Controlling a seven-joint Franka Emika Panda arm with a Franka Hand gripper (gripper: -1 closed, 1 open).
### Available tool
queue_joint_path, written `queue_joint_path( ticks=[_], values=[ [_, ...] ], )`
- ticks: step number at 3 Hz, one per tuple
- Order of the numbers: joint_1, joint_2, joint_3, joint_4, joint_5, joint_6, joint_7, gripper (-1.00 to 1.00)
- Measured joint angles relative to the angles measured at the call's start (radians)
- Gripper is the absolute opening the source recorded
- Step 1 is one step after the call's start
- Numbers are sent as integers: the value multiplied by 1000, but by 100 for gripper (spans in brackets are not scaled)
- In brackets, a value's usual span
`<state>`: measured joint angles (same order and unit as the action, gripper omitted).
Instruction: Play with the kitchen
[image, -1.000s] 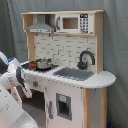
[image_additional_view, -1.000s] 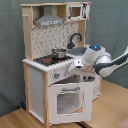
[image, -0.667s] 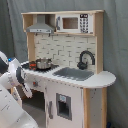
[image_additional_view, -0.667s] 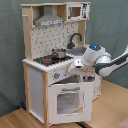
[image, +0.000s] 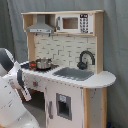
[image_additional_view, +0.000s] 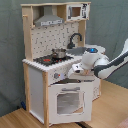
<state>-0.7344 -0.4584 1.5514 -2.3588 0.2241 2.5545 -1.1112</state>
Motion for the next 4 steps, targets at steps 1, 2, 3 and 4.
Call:
queue_joint_path(
  ticks=[1, 2, 3, 4],
  values=[
    [-76, 18, 64, 0, 0, 0, -26, -100],
    [-141, 42, 137, 2, 3, 0, -22, -100],
    [-179, 50, 203, 38, 47, 0, 24, -100],
    [-219, 49, 283, 54, 93, 11, 52, -100]
  ],
)
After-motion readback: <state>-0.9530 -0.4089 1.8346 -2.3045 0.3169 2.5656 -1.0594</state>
